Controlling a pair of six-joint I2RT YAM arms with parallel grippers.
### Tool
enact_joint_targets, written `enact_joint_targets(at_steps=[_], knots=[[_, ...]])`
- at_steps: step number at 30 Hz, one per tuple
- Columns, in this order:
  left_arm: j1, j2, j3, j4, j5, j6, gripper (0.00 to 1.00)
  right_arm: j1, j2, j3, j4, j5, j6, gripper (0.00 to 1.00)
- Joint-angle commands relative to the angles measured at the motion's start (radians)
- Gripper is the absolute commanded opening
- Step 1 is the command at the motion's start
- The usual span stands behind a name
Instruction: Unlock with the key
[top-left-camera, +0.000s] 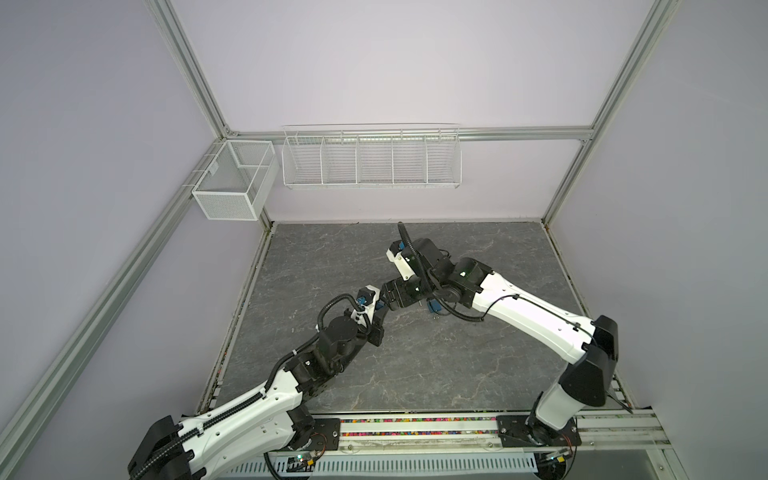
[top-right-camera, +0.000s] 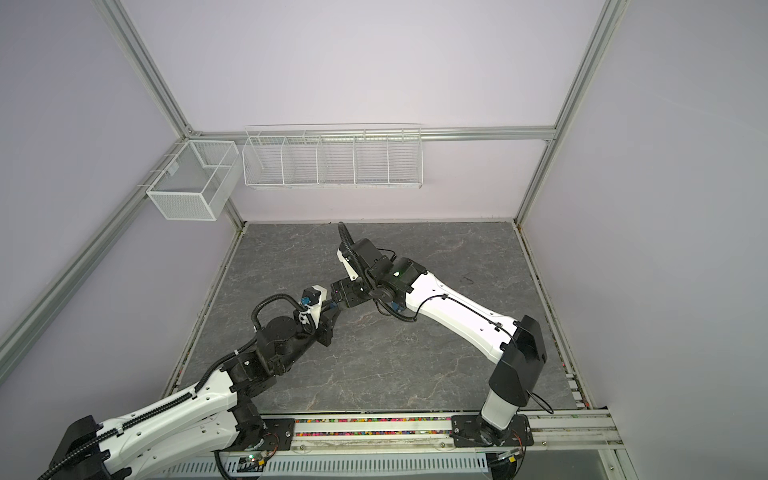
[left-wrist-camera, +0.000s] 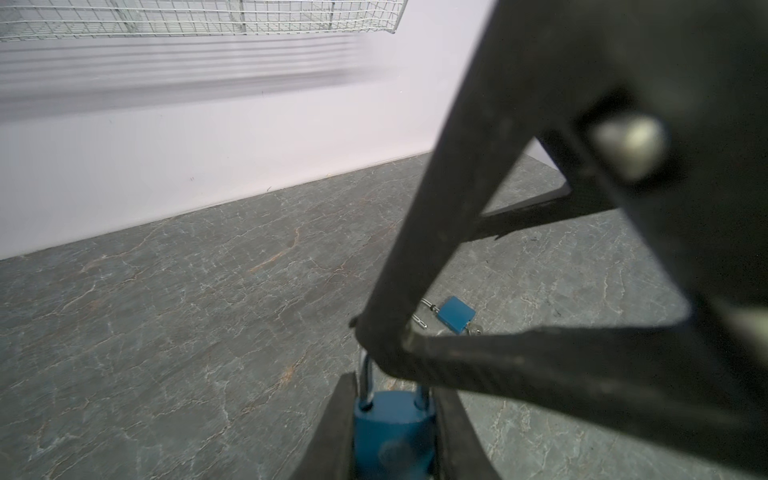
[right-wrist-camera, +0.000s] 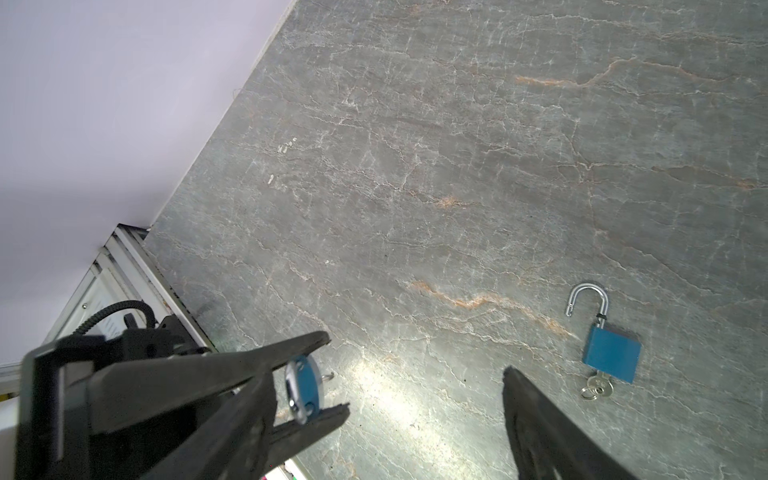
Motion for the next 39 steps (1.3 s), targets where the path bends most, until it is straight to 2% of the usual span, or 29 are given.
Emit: enact_joint_targets(at_steps=[1, 12, 20, 26, 31, 33, 39], knots=[[-0.008, -0.021, -0.013, 0.022, -0.026, 0.012, 0.00, 0.005, 0.022, 0.044, -0.038, 0.051, -0.011, 0.87], [-0.007, -0.038, -0.012, 0.006, -0.049, 0.031, 0.00, 0.005, 0.119, 0.197, -0.201, 0.123, -0.085, 0.86], [-0.007, -0.054, 0.000, -0.015, -0.037, 0.043, 0.00, -0.009, 0.090, 0.187, -0.241, 0.138, -0.160, 0.86], [-0.007, -0.042, 0.009, -0.008, -0.007, 0.052, 0.00, -0.062, -0.047, 0.059, -0.131, 0.006, -0.227, 0.85], [-0.006, -0.020, 0.026, -0.001, -0.002, 0.040, 0.00, -0.144, -0.241, -0.199, 0.176, -0.325, -0.285, 0.79], [-0.006, -0.014, 0.036, -0.003, 0.002, 0.027, 0.00, -0.158, -0.287, -0.269, 0.282, -0.408, -0.303, 0.77], [-0.006, -0.015, 0.047, 0.000, -0.001, 0.010, 0.00, -0.164, -0.238, -0.293, 0.365, -0.520, -0.334, 0.68]])
